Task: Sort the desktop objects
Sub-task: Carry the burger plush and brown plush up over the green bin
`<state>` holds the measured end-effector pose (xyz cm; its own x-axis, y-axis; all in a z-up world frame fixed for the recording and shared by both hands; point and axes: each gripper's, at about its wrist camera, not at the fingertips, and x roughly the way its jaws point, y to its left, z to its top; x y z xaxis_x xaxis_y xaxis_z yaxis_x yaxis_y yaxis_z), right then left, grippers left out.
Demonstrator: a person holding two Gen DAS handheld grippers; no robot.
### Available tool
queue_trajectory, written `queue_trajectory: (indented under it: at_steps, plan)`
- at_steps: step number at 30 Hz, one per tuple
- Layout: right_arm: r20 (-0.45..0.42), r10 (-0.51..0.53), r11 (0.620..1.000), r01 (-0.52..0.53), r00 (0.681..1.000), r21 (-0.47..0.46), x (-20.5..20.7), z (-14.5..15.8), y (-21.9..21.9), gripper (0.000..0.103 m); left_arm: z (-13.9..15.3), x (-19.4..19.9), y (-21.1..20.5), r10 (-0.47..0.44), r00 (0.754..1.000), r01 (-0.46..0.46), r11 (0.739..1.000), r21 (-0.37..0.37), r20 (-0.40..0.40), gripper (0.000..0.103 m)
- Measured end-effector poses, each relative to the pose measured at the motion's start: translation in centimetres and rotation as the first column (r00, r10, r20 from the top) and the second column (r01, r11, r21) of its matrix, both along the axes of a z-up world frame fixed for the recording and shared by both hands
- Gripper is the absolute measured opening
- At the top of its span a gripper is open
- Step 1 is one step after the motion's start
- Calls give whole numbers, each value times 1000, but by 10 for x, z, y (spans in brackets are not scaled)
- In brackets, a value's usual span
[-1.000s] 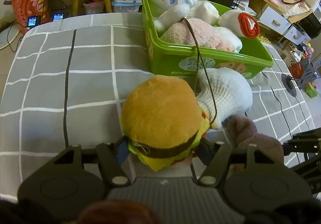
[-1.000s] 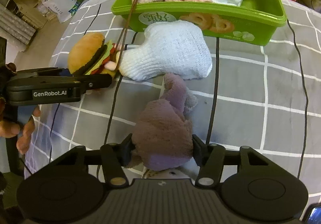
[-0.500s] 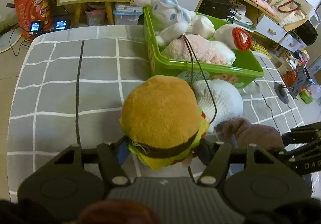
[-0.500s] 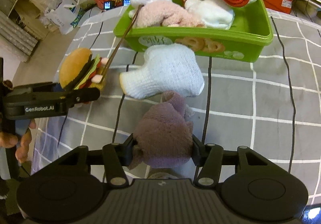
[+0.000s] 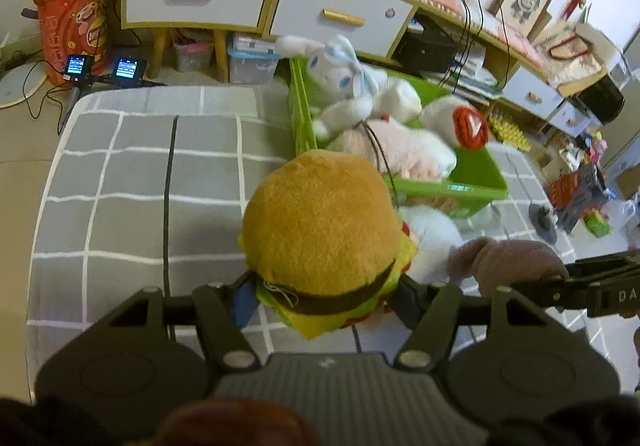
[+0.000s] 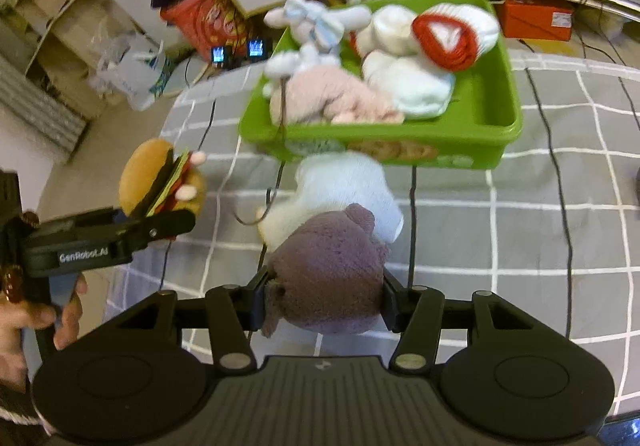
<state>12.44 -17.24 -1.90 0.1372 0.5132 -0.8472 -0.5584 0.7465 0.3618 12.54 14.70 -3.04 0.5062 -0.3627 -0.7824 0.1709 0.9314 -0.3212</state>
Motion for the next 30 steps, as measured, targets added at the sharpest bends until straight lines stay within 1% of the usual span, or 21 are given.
queue_trajectory:
  at_steps: [4, 7, 11, 14, 18, 24, 30]
  plan:
    - [-2, -40, 999, 40, 999, 37, 11, 10, -8, 54, 6, 6, 1, 21, 1000, -21, 999, -43, 6, 64]
    - [-2, -68, 996, 68, 998, 64, 21, 19, -13, 54, 11, 10, -2, 27, 1000, -26, 998, -56, 17, 64]
    - [40, -85, 995, 83, 996, 62, 32, 32, -13, 54, 19, 17, -7, 34, 999, -32, 996, -80, 33, 64]
    - [29, -104, 989, 101, 994, 107, 43, 39, -16, 54, 23, 24, -12, 32, 999, -27, 994, -101, 41, 64]
    - [12, -146, 979, 143, 989, 142, 58, 44, -23, 54, 24, 34, -21, 29, 999, -24, 993, -113, 44, 64]
    - [45, -209, 969, 201, 977, 143, 77, 50, -33, 54, 23, 50, -32, 31, 999, -25, 989, -146, 38, 64]
    - [3, -273, 949, 269, 962, 162, 98, 40, -41, 54, 25, 66, -47, 34, 998, -24, 978, -205, 44, 64]
